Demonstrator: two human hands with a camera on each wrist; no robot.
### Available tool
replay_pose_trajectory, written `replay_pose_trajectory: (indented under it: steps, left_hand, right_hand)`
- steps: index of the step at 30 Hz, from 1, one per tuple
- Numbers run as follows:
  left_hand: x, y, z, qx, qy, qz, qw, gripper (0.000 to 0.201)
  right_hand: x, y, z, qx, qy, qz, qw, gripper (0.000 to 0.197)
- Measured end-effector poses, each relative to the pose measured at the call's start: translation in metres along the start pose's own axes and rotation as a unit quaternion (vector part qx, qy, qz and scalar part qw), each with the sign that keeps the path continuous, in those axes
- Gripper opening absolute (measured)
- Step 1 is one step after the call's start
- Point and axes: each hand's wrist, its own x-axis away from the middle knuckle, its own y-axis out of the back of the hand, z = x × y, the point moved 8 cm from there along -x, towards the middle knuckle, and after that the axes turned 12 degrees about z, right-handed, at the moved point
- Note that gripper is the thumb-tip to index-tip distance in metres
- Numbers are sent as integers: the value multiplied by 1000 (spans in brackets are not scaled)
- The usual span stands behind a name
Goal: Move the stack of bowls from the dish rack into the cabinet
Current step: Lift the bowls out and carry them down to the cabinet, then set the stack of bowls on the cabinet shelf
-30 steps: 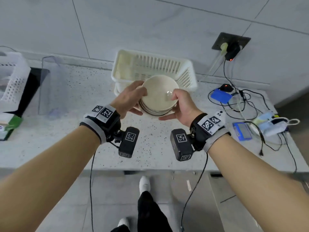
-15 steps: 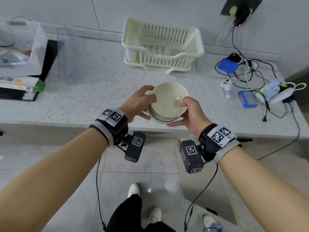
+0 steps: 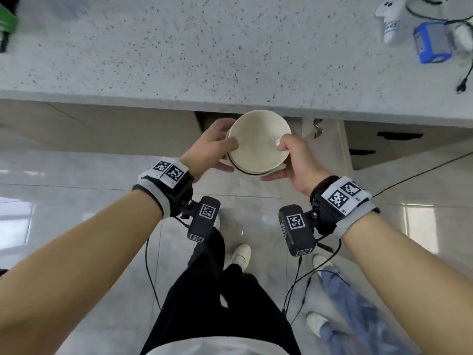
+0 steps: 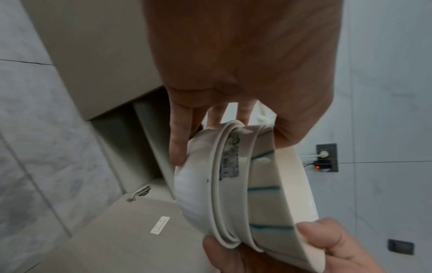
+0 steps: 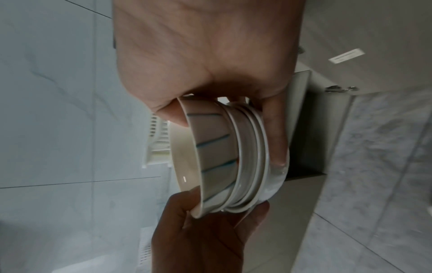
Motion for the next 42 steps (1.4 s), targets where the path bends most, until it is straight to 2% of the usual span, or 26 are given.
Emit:
replay_pose_trajectory:
  steps: [6, 13, 15, 17, 20, 25, 28, 31, 34, 37, 42]
  left_hand:
    - [-44, -11, 84, 24, 45, 7, 999, 59]
    - [-150, 23, 159, 22, 50, -13, 998, 59]
    - [-184, 38, 171, 20, 39, -28, 999, 56]
    - [-218, 54, 177, 25, 28, -41, 998, 49]
    - [-267, 72, 174, 37, 15, -65, 997, 36]
    - [-331, 95, 169, 32, -5, -114, 993, 40]
    - [-354, 106, 168, 37, -26, -147, 988, 27]
    - [-382, 113, 158, 19, -76, -156, 985, 14]
    - [-399, 120, 155, 11, -99, -169, 981, 23]
    - [-407, 121, 153, 11, -124, -163, 979, 23]
    - [-411, 121, 154, -1, -142, -152, 978, 35]
  right_hand:
    - [-40, 27, -72, 5, -37, 6, 999, 55]
    - [-156, 66, -134, -10, -28, -18, 999, 40]
    - [-194, 76, -141, -1, -14, -30, 999, 43]
    - [-230, 87, -140, 6, 5, -44, 999, 51]
    - [-276, 102, -126, 14, 36, -70, 997, 54]
    - [-335, 119, -101, 28, 67, -95, 993, 48]
    - [-362, 130, -93, 29, 85, -105, 990, 61]
    - [-387, 144, -81, 41, 114, -128, 984, 68]
    - [-405, 152, -71, 60, 129, -141, 980, 65]
    - [-413, 156, -64, 79, 141, -143, 976, 54]
    - [-416, 159, -59, 93, 170, -138, 971, 63]
